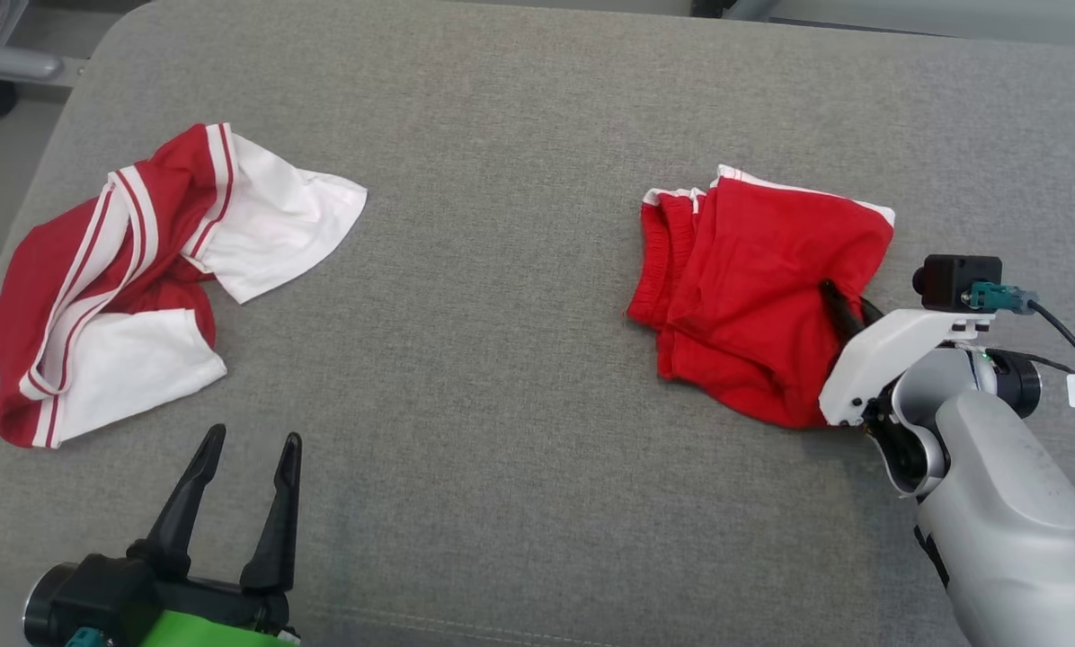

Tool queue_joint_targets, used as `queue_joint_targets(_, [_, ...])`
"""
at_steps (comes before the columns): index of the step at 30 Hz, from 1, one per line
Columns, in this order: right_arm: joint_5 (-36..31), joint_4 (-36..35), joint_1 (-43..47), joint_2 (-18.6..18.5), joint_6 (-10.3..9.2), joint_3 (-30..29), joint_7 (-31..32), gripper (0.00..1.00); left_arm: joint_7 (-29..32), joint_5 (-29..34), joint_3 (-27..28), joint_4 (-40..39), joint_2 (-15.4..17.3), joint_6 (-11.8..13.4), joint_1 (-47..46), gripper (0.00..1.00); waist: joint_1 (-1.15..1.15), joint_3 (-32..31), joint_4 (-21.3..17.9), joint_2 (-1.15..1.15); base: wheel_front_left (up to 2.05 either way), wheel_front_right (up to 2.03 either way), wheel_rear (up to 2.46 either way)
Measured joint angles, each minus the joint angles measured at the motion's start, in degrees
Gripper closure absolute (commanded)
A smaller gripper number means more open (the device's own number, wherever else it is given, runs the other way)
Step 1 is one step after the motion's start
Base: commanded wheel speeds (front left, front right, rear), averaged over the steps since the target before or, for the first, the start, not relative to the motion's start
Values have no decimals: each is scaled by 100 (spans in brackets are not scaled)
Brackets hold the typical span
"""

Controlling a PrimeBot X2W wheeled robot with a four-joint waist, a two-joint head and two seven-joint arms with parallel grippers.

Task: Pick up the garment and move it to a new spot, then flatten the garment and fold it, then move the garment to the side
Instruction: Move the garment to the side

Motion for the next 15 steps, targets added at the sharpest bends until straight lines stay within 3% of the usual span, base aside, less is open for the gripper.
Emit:
queue_joint_targets(8, [-549, -802, 155, -172, -1, 57, 69, 100, 1, 20, -12, -279, 176, 0, 4, 0, 0, 64, -407, 0, 0, 0, 0])
queue_joint_targets(15, [-975, -1588, 404, -26, -1, -22, 202, 100, 0, 24, -92, -715, 486, 0, 15, 0, 0, 224, -974, 0, 0, 0, 0])
